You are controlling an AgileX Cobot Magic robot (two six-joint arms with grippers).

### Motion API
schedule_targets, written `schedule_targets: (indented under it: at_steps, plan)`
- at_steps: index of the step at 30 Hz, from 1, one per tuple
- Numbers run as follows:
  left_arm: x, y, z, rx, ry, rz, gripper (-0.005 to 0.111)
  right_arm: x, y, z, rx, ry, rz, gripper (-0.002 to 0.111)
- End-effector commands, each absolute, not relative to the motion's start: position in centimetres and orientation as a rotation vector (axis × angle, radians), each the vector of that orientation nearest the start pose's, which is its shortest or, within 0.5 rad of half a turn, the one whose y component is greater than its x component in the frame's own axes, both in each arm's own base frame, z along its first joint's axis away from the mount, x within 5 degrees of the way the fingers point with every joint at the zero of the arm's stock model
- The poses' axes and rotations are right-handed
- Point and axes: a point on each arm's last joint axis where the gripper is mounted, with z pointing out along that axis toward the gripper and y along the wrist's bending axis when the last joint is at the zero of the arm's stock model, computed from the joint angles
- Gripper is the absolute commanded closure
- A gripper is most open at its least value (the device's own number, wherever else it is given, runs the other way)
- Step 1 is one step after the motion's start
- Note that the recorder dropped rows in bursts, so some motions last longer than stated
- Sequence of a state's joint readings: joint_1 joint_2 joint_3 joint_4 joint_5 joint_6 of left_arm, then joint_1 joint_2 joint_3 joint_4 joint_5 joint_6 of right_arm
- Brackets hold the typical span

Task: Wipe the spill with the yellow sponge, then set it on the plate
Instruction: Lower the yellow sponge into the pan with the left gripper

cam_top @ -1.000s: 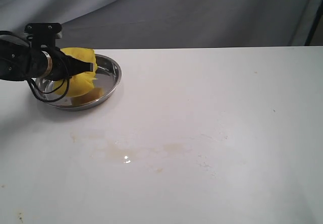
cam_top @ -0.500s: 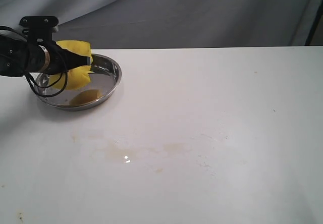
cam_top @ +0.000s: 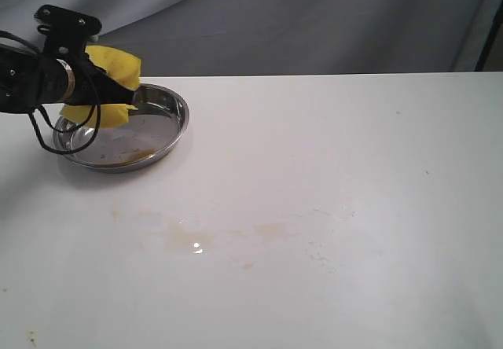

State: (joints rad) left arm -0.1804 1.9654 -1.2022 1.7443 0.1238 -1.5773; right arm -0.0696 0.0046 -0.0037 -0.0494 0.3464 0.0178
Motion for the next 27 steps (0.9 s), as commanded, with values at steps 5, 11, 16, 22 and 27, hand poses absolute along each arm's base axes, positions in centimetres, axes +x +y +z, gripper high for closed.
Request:
schedule_targets:
  at_steps: [5,11,16,22,27]
  plan:
    - [41.8,-7.7,17.8,0.35,2.201,0.008,0.107,5.3,-0.5,18.2,0.041,1.826,-0.087,0.108]
    - [41.7,-8.1,17.7,0.326,2.212,-0.057,0.107,5.3,-0.5,18.2,0.041,1.826,-0.087,0.108]
    - [42.0,-7.5,16.8,0.295,2.225,0.03,0.107,5.3,-0.5,18.2,0.041,1.826,-0.087,0.108]
    - [42.1,-7.3,14.9,0.292,2.266,0.051,0.101,5.3,-0.5,18.2,0.041,1.826,-0.087,0.108]
    - [42.2,-7.1,14.9,0.278,2.266,0.075,0.063,5.3,-0.5,18.2,0.041,1.826,-0.087,0.108]
